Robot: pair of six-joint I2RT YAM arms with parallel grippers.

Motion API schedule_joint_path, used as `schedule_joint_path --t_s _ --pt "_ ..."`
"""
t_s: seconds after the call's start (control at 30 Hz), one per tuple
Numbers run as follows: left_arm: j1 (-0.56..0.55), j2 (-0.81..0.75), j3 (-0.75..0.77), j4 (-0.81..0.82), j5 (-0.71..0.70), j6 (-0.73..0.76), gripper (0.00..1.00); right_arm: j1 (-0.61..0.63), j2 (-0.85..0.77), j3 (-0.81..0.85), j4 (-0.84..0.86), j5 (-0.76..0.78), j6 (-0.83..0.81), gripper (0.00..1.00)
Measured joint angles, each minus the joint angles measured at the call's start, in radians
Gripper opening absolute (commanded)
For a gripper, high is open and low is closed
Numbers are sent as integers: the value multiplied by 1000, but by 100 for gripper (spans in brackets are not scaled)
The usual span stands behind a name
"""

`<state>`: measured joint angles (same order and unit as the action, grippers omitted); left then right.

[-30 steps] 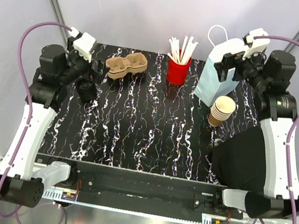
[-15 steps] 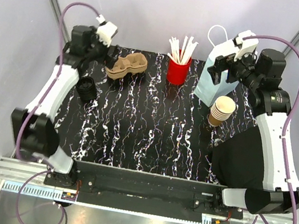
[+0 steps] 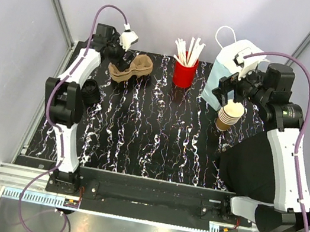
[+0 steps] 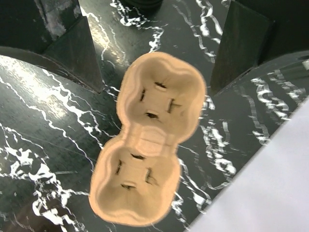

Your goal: Pack the takeout coffee

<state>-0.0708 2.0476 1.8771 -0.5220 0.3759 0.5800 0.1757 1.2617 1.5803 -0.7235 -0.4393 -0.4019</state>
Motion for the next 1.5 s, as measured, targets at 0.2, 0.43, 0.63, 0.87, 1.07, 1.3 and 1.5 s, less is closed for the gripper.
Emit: schedule_joint_path --t_s 0.2,0.43,0.63,0.87,1.07,1.3,1.5 --pt "-2 44 27 -48 26 6 93 0 -2 -11 -24 -19 -11 100" --pt "-3 94 35 -80 48 31 81 0 0 -14 -26 -26 -13 100" --pt "-5 149 35 -85 47 43 68 0 -1 -39 -26 -26 -13 100" --pt "-16 201 42 -92 32 45 66 0 -16 -57 -26 -26 -13 100" --pt "-26 206 43 -95 28 43 65 0 -32 -71 -23 -27 -14 100" --pt "-26 206 60 -94 29 19 57 0 -32 -72 -23 -27 -14 100" --pt "-23 206 95 -90 35 -14 48 0 -34 -74 -22 -26 -13 100"
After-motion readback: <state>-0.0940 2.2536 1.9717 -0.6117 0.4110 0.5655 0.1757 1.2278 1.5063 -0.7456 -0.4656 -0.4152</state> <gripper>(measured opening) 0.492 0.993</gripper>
